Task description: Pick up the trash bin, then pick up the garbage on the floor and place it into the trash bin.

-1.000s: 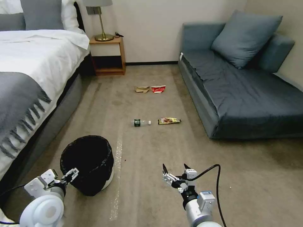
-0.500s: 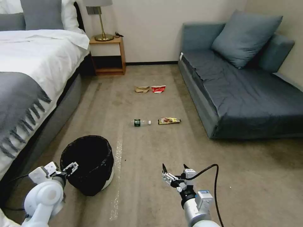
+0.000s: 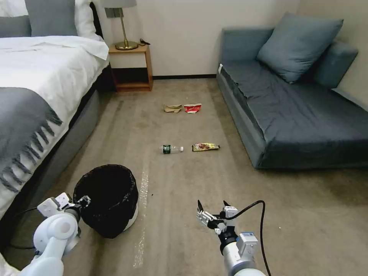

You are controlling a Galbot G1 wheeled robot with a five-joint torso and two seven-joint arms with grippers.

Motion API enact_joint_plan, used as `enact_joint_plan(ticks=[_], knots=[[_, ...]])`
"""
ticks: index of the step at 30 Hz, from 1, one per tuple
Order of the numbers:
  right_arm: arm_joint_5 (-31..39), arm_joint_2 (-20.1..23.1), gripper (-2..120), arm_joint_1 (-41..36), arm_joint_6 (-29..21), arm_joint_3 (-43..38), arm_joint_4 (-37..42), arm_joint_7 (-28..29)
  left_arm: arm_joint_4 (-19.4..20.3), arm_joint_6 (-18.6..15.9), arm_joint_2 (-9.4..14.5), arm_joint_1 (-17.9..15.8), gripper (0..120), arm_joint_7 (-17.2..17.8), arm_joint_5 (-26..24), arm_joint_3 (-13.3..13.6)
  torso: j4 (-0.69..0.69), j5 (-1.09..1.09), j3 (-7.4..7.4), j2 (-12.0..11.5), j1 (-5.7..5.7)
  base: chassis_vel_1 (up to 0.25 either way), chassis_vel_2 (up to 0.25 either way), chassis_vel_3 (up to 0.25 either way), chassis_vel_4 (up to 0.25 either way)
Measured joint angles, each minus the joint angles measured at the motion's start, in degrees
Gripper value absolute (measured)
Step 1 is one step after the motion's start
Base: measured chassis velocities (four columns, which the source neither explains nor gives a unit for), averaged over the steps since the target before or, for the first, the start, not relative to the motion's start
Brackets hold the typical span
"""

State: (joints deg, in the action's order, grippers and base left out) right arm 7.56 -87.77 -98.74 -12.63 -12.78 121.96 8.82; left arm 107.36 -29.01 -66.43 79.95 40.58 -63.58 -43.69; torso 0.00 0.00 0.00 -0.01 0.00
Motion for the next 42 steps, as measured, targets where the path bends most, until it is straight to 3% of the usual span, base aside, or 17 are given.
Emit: enact_joint_plan(ticks=[9, 30, 35, 42], knots=[[1.2, 0.6, 100, 0.9, -1.1, -0.2, 0.1, 0.3, -1.3, 1.1, 0.8, 0.2, 7, -3.5, 2.9, -0.6, 0.0, 0.0, 0.0, 0.0, 0.0, 0.0, 0.0, 0.0, 0.0], [2.4, 1.8, 100, 0.8, -1.1, -0.2, 0.5, 0.4, -1.0, 2.9, -1.0, 2.2, 7, -5.4, 6.2, -0.7, 0.0, 0.01, -0.01, 0.0, 0.0, 0.0, 0.0, 0.0, 0.0], [2.4, 1.8, 100, 0.7, -1.1, -0.1, 0.6, 0.5, -0.6, 4.7, -0.9, 2.4, 7, -6.9, 10.0, -0.5, 0.0, -0.08, 0.0, 0.0, 0.0, 0.0, 0.0, 0.0, 0.0], [2.6, 1.8, 100, 0.9, -1.1, -0.1, 0.7, 0.7, 1.1, 7.6, -0.4, 3.3, 7, -8.6, 17.9, -0.7, 0.0, -0.01, 0.0, 0.0, 0.0, 0.0, 0.0, 0.0, 0.0]])
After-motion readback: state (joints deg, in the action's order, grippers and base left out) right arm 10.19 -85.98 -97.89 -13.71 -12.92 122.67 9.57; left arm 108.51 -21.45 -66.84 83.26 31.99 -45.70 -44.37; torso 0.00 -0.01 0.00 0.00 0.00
